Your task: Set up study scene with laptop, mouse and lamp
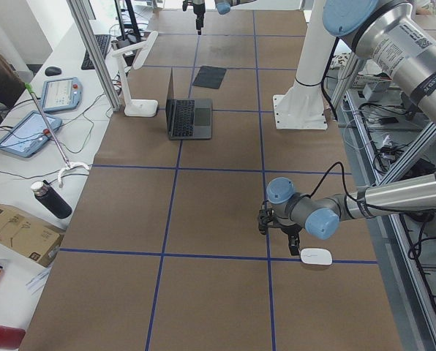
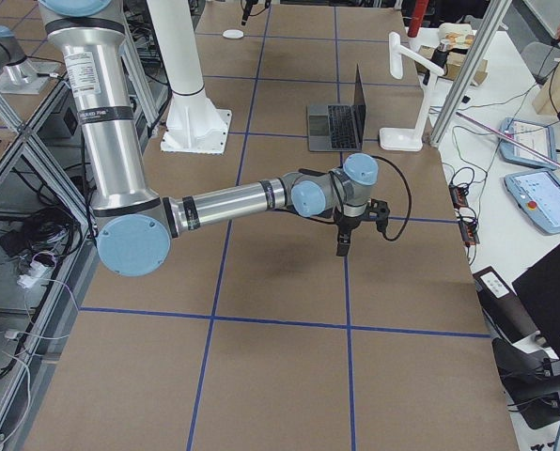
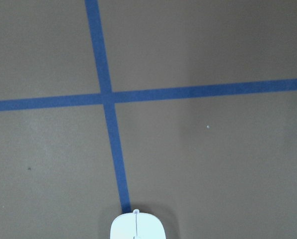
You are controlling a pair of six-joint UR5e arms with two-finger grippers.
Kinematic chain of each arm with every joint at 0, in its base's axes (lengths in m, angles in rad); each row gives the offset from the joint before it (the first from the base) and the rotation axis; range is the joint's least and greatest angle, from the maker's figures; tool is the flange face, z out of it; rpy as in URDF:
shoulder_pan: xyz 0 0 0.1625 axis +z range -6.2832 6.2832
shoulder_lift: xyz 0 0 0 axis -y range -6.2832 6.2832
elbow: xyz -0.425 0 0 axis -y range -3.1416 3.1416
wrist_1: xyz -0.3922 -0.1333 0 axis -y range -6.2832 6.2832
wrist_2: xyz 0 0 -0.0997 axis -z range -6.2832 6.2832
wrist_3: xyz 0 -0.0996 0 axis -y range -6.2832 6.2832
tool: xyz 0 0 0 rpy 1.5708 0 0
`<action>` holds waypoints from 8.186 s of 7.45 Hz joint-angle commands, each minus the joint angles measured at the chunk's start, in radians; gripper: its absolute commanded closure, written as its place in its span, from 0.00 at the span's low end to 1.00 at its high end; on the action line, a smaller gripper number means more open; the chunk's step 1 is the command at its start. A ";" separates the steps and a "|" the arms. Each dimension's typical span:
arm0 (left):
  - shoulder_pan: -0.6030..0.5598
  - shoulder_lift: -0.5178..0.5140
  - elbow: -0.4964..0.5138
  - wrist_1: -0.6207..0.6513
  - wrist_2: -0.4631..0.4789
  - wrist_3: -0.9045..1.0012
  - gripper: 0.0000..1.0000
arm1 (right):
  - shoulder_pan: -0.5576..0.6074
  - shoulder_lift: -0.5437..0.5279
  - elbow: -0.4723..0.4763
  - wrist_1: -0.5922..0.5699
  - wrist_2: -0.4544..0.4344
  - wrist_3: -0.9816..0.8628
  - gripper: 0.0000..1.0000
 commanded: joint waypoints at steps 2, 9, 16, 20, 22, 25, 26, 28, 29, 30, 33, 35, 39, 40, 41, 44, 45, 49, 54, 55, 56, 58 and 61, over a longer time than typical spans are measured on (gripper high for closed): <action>0.021 -0.005 0.001 -0.004 -0.065 -0.008 0.00 | 0.000 -0.001 0.001 0.000 -0.002 0.000 0.00; 0.113 -0.107 0.130 0.094 -0.092 -0.007 0.00 | 0.000 -0.007 0.010 0.000 -0.012 -0.002 0.00; 0.114 -0.108 0.176 0.058 -0.130 -0.007 0.02 | 0.000 -0.007 0.018 0.002 -0.012 -0.002 0.00; 0.114 -0.111 0.254 -0.044 -0.146 -0.007 0.02 | 0.000 -0.006 0.018 0.006 -0.014 0.000 0.00; 0.116 -0.123 0.254 -0.048 -0.151 -0.045 0.02 | 0.000 -0.007 0.022 0.014 -0.014 0.000 0.00; 0.137 -0.150 0.256 -0.073 -0.171 -0.111 0.02 | 0.000 -0.007 0.022 0.014 -0.015 0.000 0.00; 0.146 -0.150 0.264 -0.070 -0.171 -0.111 0.03 | 0.000 -0.009 0.022 0.014 -0.015 0.000 0.00; 0.165 -0.150 0.270 -0.068 -0.169 -0.113 0.03 | 0.000 -0.009 0.022 0.014 -0.014 0.000 0.00; 0.179 -0.150 0.271 -0.068 -0.169 -0.113 0.03 | 0.000 -0.009 0.024 0.014 -0.014 0.000 0.00; 0.188 -0.150 0.273 -0.068 -0.166 -0.113 0.03 | 0.000 -0.009 0.022 0.014 -0.014 0.000 0.00; 0.219 -0.169 0.280 -0.071 -0.163 -0.113 0.06 | 0.000 -0.011 0.024 0.014 -0.014 0.000 0.00; 0.228 -0.169 0.284 -0.071 -0.163 -0.113 0.11 | 0.000 -0.014 0.036 0.014 -0.015 0.000 0.00; 0.232 -0.169 0.300 -0.073 -0.161 -0.108 0.13 | 0.000 -0.030 0.061 0.014 -0.017 0.002 0.00; 0.232 -0.169 0.300 -0.073 -0.161 -0.108 0.18 | 0.000 -0.030 0.061 0.014 -0.017 0.002 0.00; 0.232 -0.169 0.302 -0.074 -0.163 -0.108 0.25 | 0.000 -0.030 0.059 0.014 -0.017 0.003 0.00; 0.232 -0.169 0.320 -0.104 -0.163 -0.108 0.37 | 0.000 -0.029 0.059 0.014 -0.020 0.003 0.00; 0.232 -0.167 0.322 -0.111 -0.163 -0.110 0.43 | 0.000 -0.029 0.059 0.014 -0.020 0.003 0.00; 0.232 -0.161 0.319 -0.159 -0.175 -0.114 0.54 | 0.000 -0.027 0.059 0.014 -0.020 0.003 0.00; 0.228 -0.163 0.255 -0.157 -0.249 -0.159 0.54 | 0.002 -0.029 0.061 0.014 -0.018 0.002 0.00; 0.229 -0.173 0.236 -0.156 -0.255 -0.207 0.54 | 0.002 -0.029 0.059 0.014 -0.020 0.002 0.00; 0.231 -0.183 0.221 -0.156 -0.275 -0.232 0.54 | 0.002 -0.029 0.059 0.014 -0.020 0.002 0.00; 0.226 -0.206 0.221 -0.154 -0.316 -0.270 0.54 | 0.002 -0.029 0.058 0.012 -0.020 0.002 0.00; 0.226 -0.262 0.189 -0.151 -0.356 -0.333 0.54 | 0.002 -0.029 0.053 0.012 -0.023 0.002 0.00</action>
